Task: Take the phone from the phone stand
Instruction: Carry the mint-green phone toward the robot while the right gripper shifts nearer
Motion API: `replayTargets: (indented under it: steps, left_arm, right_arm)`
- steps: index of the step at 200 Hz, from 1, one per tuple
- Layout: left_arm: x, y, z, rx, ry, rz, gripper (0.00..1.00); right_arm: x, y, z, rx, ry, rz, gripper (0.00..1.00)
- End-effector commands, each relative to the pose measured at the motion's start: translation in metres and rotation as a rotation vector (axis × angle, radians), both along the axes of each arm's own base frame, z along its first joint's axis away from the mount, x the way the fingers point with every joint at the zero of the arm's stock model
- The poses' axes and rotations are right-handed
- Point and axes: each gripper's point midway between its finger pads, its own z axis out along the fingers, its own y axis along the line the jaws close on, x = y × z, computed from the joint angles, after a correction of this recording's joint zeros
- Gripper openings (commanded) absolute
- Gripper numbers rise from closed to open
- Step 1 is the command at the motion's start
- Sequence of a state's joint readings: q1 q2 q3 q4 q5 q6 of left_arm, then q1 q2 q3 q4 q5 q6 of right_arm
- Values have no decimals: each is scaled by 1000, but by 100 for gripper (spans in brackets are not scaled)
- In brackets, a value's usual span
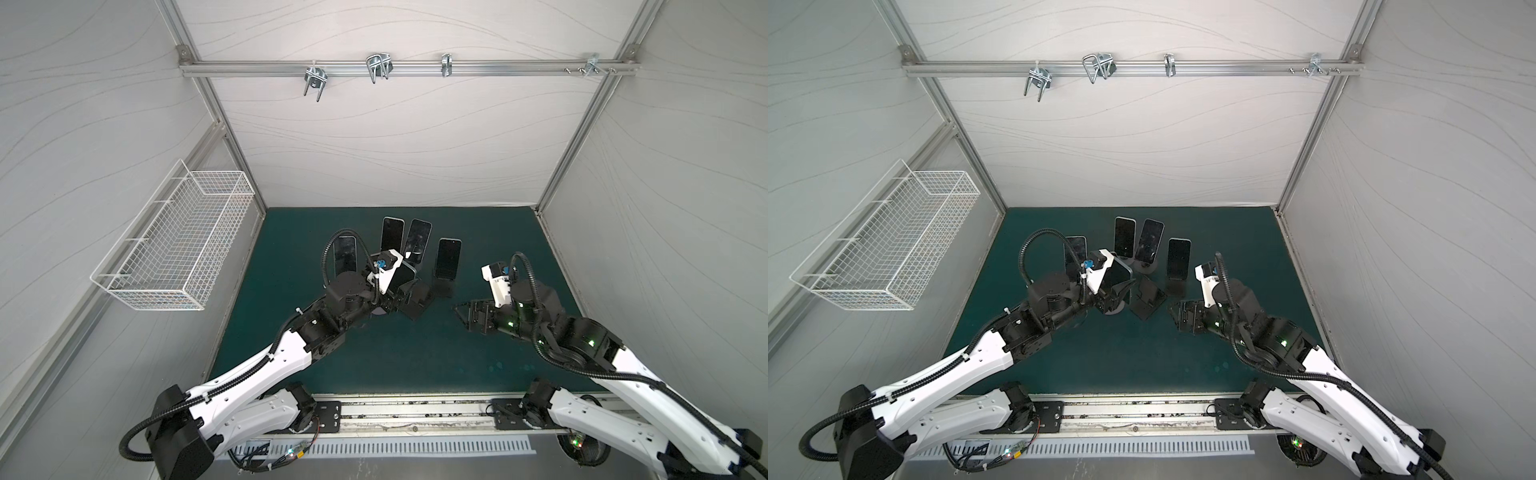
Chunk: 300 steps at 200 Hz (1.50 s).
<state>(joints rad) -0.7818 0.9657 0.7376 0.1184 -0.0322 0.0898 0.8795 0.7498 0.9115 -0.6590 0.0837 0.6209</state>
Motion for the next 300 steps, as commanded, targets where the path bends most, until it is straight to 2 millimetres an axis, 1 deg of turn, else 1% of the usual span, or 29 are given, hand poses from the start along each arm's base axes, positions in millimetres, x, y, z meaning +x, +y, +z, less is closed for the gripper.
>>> replayTargets:
  steps: [1, 83, 140, 186, 235, 300]
  left_arm:
    - [-5, 10, 24, -36, -55, 27, 67]
    - [-22, 37, 24, -34, -25, 70, 67]
    - [-32, 53, 6, -5, 38, 102, 67]
    - [-41, 75, 1, -4, 60, 158, 66]
    - [-49, 96, -6, 9, 96, 222, 65]
    - [-59, 117, -13, 23, 164, 285, 64]
  right_arm:
    - [5, 4, 14, 15, -52, -16, 87]
    - [3, 29, 21, 25, -73, 40, 86]
    - [0, 46, 19, 25, -77, 83, 86]
    - [-3, 61, 14, 16, -79, 117, 86]
    - [-11, 88, 6, 0, -75, 181, 86]
    - [-22, 127, 4, -34, -105, 277, 86]
